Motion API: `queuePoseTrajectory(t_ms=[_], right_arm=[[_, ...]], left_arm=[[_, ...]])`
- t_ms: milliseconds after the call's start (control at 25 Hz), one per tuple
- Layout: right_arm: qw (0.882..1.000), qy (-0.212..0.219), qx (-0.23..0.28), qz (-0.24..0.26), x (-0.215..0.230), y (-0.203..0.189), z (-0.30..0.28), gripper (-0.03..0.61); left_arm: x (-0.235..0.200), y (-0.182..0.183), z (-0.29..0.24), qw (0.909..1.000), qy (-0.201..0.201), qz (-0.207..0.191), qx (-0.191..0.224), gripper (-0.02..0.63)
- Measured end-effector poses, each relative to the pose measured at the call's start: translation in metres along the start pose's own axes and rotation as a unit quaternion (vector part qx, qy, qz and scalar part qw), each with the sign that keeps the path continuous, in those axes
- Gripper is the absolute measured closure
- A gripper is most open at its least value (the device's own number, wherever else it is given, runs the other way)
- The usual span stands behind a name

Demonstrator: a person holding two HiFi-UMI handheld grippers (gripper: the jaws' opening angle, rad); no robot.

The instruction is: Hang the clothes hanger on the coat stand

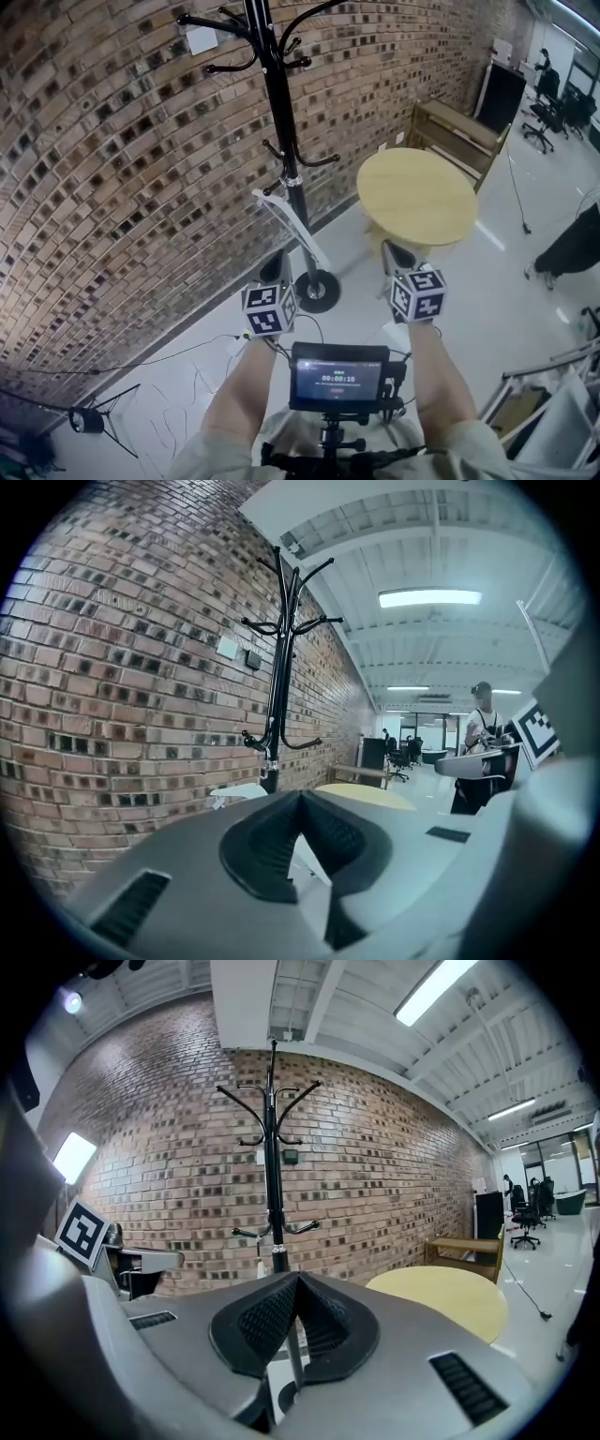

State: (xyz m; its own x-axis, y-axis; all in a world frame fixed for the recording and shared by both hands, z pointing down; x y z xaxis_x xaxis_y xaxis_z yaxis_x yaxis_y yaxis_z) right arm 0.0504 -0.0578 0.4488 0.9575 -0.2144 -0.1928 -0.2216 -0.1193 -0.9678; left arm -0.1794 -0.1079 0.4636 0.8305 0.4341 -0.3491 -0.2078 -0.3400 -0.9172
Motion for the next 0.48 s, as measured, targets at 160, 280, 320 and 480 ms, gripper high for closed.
queuePoseTrajectory(t_ms=[160, 280, 320, 480], right_arm=[[1.000, -0.002, -0.005, 0.012, -0.004, 0.000, -0.006, 0.578], [1.000, -0.004, -0.009, 0.011, -0.010, -0.004, -0.012, 0.578], [1.000, -0.003, -0.010, 0.008, -0.012, -0.004, -0.013, 0.578], [1.000, -0.001, -0.011, 0.010, -0.015, -0.004, -0.019, 0.578]], left_arm=[[0.010, 0.000, -0.007, 0.9999, -0.007, -0.006, -0.005, 0.604], [0.023, 0.002, -0.015, 0.9997, -0.016, -0.017, -0.007, 0.604], [0.026, 0.004, -0.017, 0.9996, -0.017, -0.020, -0.008, 0.604], [0.029, 0.011, -0.022, 0.9993, -0.020, -0.030, -0.005, 0.604]])
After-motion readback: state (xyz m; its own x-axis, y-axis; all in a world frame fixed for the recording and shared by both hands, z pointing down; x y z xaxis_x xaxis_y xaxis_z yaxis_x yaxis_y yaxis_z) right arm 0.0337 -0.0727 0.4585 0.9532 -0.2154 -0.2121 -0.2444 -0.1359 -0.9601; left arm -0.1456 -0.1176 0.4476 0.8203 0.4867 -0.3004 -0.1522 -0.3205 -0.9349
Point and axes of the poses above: the fingertips, and each gripper's own axes: z backward along the fingers, x to its right, y out of its top, the point moved 1 cm from there along z, backward along the fingers, and after that the axes turned 15 degrees about z, right-handed, at the moved point
